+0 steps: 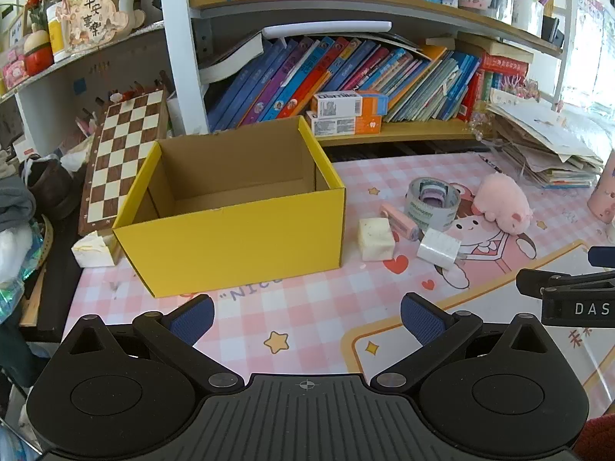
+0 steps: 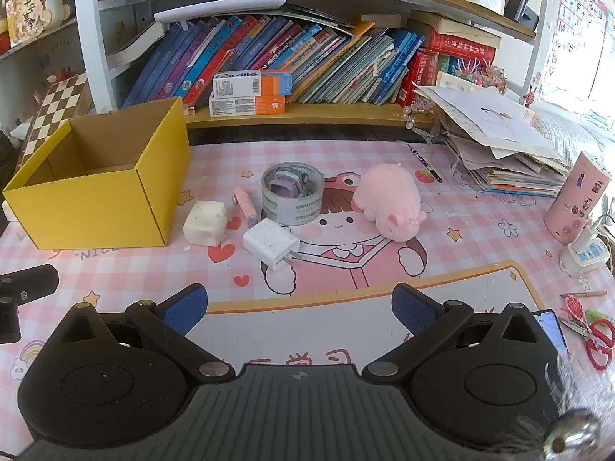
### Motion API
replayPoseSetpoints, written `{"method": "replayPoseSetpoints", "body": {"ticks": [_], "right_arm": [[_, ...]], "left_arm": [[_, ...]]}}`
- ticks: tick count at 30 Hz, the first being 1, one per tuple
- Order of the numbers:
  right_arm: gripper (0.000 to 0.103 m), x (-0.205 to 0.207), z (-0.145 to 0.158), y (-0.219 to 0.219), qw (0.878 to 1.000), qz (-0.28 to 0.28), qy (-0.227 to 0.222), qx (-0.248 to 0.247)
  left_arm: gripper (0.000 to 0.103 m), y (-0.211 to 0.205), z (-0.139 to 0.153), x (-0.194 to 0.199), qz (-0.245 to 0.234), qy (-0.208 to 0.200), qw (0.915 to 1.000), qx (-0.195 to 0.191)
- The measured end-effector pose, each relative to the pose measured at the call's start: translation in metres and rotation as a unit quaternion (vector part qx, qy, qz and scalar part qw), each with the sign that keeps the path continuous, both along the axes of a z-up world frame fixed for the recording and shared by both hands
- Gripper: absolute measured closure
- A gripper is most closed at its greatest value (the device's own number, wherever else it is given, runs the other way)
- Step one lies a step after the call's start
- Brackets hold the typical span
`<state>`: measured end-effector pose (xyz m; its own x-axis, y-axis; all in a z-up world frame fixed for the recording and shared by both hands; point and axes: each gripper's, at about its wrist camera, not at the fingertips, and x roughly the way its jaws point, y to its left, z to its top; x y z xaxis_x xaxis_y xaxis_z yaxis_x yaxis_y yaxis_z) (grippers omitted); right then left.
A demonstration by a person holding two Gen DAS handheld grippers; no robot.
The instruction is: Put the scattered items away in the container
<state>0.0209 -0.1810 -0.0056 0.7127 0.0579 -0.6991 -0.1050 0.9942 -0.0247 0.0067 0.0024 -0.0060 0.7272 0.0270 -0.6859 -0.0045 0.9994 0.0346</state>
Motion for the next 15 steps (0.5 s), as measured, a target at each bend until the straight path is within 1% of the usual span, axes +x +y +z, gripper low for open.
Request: {"method": "replayPoseSetpoints", "body": {"ticks": [15], "right_arm": [[0.0, 0.0002, -0.0014, 0.0003, 1.0, -0.001, 0.003, 0.001]], "left_arm": [[0.0, 0.0016, -0.0001, 0.0004, 0.0, 0.005, 1.0, -0.002]]}}
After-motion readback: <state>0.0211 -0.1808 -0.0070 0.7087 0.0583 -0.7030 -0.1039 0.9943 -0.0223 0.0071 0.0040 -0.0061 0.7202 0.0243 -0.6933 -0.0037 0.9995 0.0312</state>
